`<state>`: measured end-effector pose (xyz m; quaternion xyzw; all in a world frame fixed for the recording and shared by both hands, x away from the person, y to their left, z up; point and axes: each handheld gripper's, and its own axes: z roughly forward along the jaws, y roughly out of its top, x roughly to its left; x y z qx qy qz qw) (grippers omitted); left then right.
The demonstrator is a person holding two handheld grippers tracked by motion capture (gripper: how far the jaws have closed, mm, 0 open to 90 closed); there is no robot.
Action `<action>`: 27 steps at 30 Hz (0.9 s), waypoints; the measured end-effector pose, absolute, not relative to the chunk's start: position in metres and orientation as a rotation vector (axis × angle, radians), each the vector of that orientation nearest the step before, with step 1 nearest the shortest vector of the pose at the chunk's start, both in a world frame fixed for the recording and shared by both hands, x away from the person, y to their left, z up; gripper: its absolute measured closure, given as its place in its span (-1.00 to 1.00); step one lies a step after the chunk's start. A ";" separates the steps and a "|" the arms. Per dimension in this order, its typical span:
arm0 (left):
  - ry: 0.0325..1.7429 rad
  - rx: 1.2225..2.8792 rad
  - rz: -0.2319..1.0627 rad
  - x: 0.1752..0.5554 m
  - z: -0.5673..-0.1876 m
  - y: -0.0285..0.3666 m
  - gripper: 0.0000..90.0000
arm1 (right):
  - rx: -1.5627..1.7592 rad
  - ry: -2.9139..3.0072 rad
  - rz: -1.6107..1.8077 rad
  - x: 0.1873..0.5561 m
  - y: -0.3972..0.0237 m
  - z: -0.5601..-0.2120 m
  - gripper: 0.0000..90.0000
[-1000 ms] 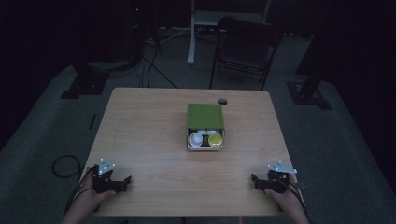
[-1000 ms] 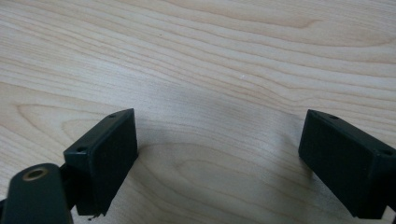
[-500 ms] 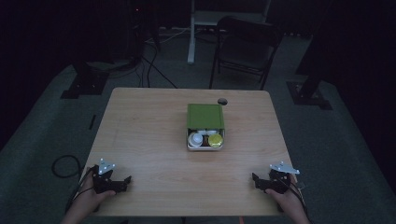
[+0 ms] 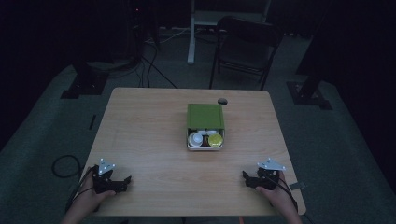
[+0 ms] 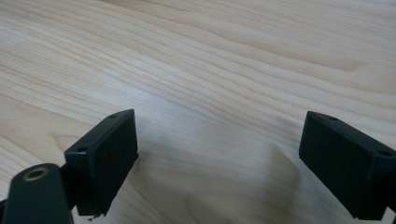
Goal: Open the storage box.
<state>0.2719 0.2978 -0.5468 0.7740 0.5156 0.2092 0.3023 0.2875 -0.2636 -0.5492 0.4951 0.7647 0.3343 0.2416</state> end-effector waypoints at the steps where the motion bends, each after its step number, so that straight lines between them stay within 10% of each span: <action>1: 1.367 2.052 0.555 0.272 -0.547 0.298 -1.00 | 1.337 2.095 0.912 0.289 -0.260 -0.549 -0.74; 27: 1.367 2.054 0.554 0.272 -0.547 0.298 -1.00 | 0.666 2.156 0.719 0.296 -0.153 -0.532 -0.52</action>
